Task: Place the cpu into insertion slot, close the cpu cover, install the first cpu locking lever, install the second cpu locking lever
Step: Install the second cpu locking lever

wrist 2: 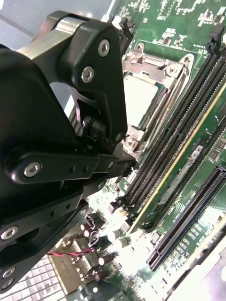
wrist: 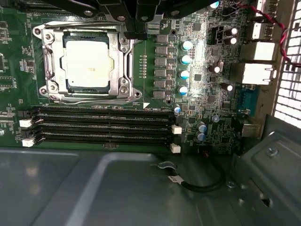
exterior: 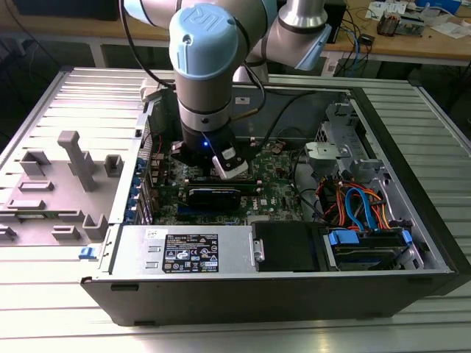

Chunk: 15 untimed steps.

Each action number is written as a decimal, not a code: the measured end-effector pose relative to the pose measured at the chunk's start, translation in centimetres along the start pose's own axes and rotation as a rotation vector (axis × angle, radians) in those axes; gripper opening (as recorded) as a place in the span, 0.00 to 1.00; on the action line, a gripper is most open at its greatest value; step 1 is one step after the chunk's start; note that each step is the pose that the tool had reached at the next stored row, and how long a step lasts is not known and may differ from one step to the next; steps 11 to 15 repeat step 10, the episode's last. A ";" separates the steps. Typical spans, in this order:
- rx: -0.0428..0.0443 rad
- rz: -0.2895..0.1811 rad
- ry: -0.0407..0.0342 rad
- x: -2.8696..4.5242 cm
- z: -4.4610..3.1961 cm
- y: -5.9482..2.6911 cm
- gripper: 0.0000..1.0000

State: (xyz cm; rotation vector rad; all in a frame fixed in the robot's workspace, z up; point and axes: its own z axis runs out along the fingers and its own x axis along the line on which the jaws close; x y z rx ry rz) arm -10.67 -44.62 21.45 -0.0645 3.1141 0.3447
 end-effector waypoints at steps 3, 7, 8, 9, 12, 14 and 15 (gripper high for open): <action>-0.0002 0.000 0.0000 -0.01 -0.31 0.07 0.11; 0.0000 0.000 0.0001 -0.01 -0.32 0.07 0.11; 0.0000 0.000 0.0001 -0.01 -0.31 0.07 0.11; 0.0000 0.000 0.0002 -0.01 -0.31 0.07 0.11; -0.0001 0.000 0.0002 -0.01 -0.31 0.07 0.11; -0.0001 0.000 0.0002 -0.01 -0.31 0.07 0.11; -0.0001 0.000 0.0002 -0.01 -0.31 0.07 0.11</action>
